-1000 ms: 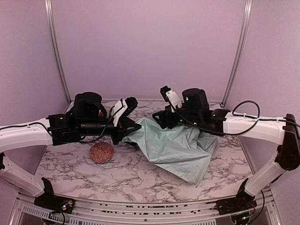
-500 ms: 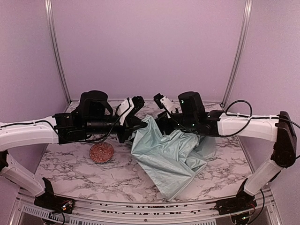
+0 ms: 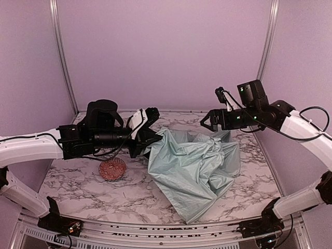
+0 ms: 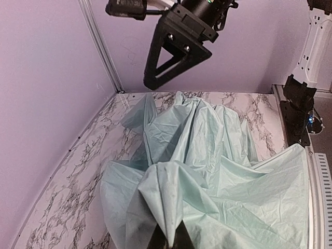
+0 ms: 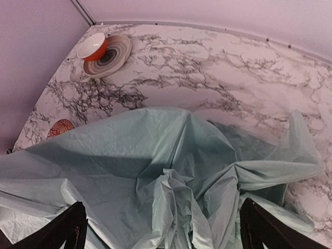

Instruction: Put away the umbrella

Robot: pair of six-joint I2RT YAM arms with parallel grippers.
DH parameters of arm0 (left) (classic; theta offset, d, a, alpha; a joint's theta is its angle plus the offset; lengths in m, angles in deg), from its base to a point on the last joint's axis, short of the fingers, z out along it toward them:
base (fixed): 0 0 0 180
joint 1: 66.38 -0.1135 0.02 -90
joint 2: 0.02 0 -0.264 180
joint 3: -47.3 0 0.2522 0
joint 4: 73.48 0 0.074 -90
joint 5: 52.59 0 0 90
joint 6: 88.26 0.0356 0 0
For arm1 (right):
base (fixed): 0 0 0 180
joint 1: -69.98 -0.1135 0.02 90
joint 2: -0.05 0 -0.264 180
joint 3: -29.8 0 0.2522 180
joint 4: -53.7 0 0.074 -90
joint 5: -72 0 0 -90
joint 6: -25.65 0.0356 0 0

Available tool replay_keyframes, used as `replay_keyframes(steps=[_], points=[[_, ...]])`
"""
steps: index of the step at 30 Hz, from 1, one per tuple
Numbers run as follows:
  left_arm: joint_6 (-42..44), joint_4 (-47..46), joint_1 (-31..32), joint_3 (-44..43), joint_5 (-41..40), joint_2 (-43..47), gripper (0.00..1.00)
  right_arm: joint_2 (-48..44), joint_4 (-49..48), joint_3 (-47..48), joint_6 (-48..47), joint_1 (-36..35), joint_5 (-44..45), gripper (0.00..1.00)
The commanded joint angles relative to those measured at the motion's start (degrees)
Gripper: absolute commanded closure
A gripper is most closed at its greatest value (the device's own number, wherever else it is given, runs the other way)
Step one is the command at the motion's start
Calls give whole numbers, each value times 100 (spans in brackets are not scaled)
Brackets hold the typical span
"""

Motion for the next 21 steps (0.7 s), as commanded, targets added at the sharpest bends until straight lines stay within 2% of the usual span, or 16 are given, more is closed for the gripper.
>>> replay_keyframes(steps=[1, 7, 11, 13, 18, 21], points=[[60, -109, 12, -114, 133, -3, 100, -124, 947, -406, 655, 89, -361, 0], [45, -102, 21, -88, 185, -4, 100, -179, 871, -749, 972, 88, -611, 0], [44, -98, 38, -87, 176, -18, 100, -119, 595, -971, 1095, 83, -1231, 1], [50, -111, 60, -103, 208, -43, 100, -57, 317, -1156, 1145, 76, -1750, 8], [122, -133, 229, -411, 411, -263, 100, 140, -558, -1457, 1200, -168, -2619, 40], [261, -57, 431, -741, 674, -455, 100, 359, -1570, -1542, 1284, -404, -3185, 49]])
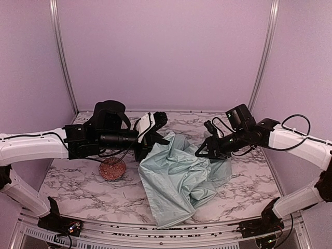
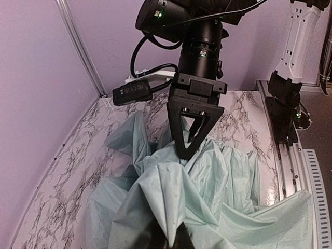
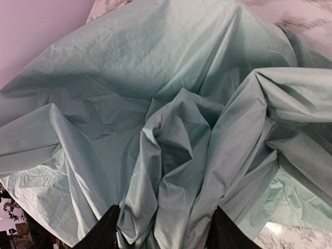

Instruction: Put away the umbrella

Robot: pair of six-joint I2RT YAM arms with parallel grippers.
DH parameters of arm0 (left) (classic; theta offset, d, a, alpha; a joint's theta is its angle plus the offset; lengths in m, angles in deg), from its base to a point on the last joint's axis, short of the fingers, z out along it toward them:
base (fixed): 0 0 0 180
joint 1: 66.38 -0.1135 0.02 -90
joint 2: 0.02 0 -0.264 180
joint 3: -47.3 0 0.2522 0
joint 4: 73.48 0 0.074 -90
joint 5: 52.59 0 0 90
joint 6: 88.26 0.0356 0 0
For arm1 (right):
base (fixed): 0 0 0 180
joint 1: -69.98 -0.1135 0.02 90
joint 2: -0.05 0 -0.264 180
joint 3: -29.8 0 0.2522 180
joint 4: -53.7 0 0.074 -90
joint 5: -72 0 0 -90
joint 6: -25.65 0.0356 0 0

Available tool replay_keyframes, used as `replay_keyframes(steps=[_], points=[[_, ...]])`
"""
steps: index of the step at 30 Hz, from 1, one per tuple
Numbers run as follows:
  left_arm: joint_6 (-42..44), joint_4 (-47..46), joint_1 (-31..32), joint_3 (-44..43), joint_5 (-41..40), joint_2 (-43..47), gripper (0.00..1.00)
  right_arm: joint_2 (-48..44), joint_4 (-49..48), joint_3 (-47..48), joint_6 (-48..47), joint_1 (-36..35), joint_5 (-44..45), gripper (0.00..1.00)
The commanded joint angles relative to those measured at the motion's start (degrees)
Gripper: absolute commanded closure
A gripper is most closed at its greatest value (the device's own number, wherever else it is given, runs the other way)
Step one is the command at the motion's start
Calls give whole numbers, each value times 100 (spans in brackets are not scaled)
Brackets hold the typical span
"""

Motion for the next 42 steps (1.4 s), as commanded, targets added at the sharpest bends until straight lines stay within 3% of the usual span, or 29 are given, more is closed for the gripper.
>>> replay_keyframes(steps=[1, 6, 11, 18, 24, 29, 33, 35, 38, 42], points=[[217, -75, 290, -636, 530, -244, 100, 359, -1642, 33, 103, -435, -1268, 50], [243, 6, 401, -803, 1003, -483, 100, 1071, -1573, 447, -443, -645, -1586, 50], [547, 119, 221, -509, 465, -739, 100, 1225, -1398, 396, -631, -442, -1686, 50], [-354, 468, -124, -646, 531, -1733, 100, 1297, -1692, 116, -741, -259, -1557, 46], [-924, 419, -124, -506, 354, -2323, 100, 1187, -1464, 435, -538, 445, -377, 41], [-1051, 351, -205, -514, 204, -2712, 100, 1084, -388, 1014, -1039, 481, 318, 33], [-1426, 305, -365, -617, 324, -3000, 100, 687, -67, 823, -992, 496, 570, 24], [-1528, 287, -378, -658, 450, -2989, 89, 444, -53, 601, -834, 500, 644, 22], [-1626, 276, -382, -751, 668, -2713, 49, 158, 70, 362, -623, 500, 876, 22], [-1317, 410, -384, -916, 703, -1986, 18, -28, 286, 270, -552, 495, 1218, 23]])
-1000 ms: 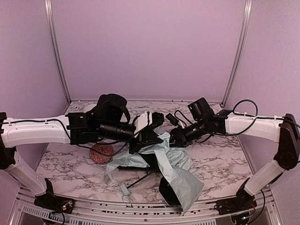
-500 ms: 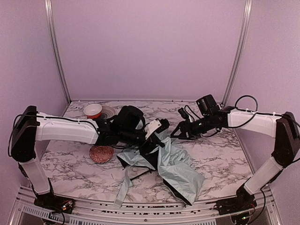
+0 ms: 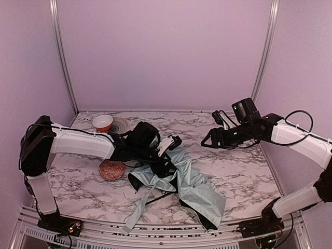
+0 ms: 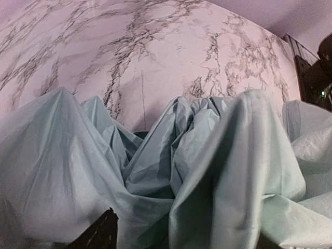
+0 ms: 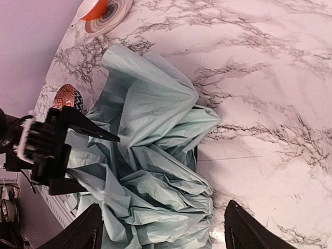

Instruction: Put away the umbrella

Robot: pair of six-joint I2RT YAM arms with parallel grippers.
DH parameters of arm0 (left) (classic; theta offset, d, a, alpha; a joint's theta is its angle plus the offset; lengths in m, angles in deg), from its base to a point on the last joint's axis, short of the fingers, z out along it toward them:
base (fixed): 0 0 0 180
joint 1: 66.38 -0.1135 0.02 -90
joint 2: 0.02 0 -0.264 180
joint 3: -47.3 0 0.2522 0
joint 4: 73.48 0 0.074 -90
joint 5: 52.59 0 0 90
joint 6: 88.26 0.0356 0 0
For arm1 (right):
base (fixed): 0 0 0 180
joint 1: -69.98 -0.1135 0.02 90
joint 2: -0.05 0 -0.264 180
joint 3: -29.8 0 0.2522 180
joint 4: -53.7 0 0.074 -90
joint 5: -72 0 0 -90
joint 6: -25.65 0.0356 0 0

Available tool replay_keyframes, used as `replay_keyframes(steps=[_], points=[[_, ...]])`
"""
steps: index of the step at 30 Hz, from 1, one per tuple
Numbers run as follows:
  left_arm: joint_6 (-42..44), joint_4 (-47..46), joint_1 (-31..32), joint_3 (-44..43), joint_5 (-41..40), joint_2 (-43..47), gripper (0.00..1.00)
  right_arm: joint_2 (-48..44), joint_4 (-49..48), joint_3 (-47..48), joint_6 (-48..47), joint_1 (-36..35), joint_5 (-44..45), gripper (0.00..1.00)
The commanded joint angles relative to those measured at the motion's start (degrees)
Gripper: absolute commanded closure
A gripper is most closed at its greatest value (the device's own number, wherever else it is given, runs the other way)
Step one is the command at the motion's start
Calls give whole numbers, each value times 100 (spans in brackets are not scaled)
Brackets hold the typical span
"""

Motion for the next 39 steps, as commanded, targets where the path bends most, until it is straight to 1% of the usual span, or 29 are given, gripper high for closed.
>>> replay_keyframes(steps=[1, 2, 3, 6, 7, 9, 10, 13, 14, 15, 18, 20, 22, 23, 24, 26, 27, 28, 30, 31, 34, 36, 39], points=[[337, 336, 21, -348, 213, 928, 11, -138, 420, -52, 143, -8, 553, 23], [498, 478, -10, -423, 297, 1064, 5, -119, 491, -25, 98, -8, 600, 24], [648, 700, -59, -518, 435, 1170, 2, -78, 576, 13, 74, -11, 636, 24], [849, 874, -401, -645, 1058, 1451, 1, 16, 807, 128, 24, -29, 559, 26], [835, 829, -566, -659, 1126, 1468, 1, 2, 840, 116, 30, -60, 559, 26], [747, 755, -871, -753, 892, 1288, 1, -50, 873, 37, 54, -115, 571, 26], [663, 790, -1006, -901, 626, 1061, 4, -71, 869, -24, 82, -154, 565, 26], [575, 1367, -1215, -1750, -343, 123, 16, -123, 690, -284, 237, -337, 387, 27], [673, 1597, -1228, -2087, -487, -176, 17, -128, 561, -375, 294, -445, 288, 27], [809, 1791, -1225, -2243, -459, -487, 17, -128, 349, -468, 359, -556, 158, 27], [1046, 1835, -1220, -2310, -246, -885, 11, -31, -113, -722, 491, -978, -379, 24], [1085, 1837, -1226, -2296, -392, -1064, 10, 87, -343, -938, 637, -1165, -418, 23], [1112, 1829, -1228, -2211, -570, -1143, 11, 213, -803, -1200, 811, -1290, -457, 23], [1073, 1836, -1228, -2147, -660, -1152, 14, 301, -1109, -1327, 915, -1319, -478, 22], [1023, 1840, -1229, -2076, -744, -1141, 24, 448, -1407, -1484, 1021, -1336, -482, 22], [883, 1875, -1229, -1859, -710, -998, 57, 755, -1818, -1611, 1168, -1339, -424, 22], [800, 1875, -1229, -1680, -592, -864, 71, 944, -1919, -1624, 1164, -1332, -365, 23], [716, 1830, -1222, -1458, -506, -710, 82, 1111, -1949, -1617, 1188, -1318, -250, 25], [505, 1701, -1220, -1007, -500, -438, 98, 1399, -1985, -1604, 1183, -1260, -95, 32], [390, 1667, -1222, -816, -500, -341, 100, 1489, -1989, -1585, 1183, -1245, 4, 36], [44, 1610, -1220, -322, -428, -169, 100, 1654, -2044, -1541, 1191, -1177, 202, 43], [-454, 1534, -1216, -142, -377, -126, 100, 1696, -2176, -1521, 1273, -1077, 227, 46], [-1432, 1162, -1079, 84, 84, -66, 100, 1740, -2442, -1390, 1381, -958, 338, 49]])
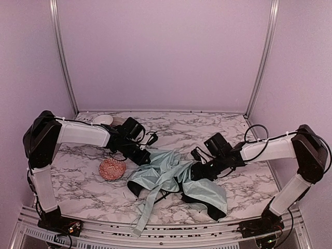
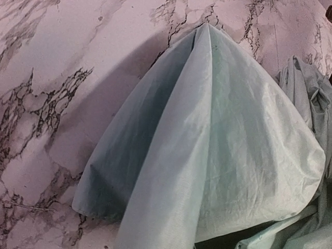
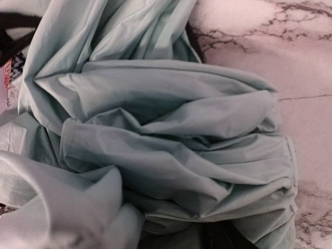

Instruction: Put away the umbrella

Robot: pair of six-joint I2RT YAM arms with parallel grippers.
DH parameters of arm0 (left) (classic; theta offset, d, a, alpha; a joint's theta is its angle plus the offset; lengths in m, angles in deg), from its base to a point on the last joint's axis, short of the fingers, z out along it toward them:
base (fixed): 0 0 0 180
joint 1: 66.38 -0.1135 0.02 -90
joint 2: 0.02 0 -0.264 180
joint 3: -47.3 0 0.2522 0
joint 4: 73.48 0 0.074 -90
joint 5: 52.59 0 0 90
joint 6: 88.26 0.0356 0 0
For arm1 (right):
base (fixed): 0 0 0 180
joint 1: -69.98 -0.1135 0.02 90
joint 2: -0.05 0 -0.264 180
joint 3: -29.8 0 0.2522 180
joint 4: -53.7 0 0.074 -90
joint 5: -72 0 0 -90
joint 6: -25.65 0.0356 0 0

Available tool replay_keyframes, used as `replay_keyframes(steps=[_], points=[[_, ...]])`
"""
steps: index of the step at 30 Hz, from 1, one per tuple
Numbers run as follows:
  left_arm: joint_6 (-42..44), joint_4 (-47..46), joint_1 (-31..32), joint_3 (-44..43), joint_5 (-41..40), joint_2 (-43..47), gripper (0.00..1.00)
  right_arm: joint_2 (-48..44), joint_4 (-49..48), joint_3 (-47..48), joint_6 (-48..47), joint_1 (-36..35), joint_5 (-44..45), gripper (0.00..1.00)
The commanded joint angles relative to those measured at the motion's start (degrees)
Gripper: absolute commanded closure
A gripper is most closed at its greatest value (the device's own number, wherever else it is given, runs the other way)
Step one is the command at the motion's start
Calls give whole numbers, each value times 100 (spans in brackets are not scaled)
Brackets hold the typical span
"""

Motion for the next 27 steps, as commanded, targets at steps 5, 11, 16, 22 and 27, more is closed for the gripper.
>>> replay_keyframes(steps=[5, 11, 16, 22, 27], points=[[-2222, -1722, 729, 561, 1046, 244, 100, 856, -796, 989, 228, 105, 518, 51], [-2785, -2491, 886, 561, 1059, 328, 100, 1759, -238, 2477, -220, 104, 635, 52], [-2412, -2182, 773, 1000, 606, 849, 88, 1655, 638, 3026, -897, 321, 839, 44], [-1464, -1158, 770, 960, 250, 1429, 44, 1078, 1913, 3660, -1869, 754, 733, 24], [-655, -271, 680, 651, 377, 2031, 21, 763, 2823, 4081, -2261, 1615, 557, 0]])
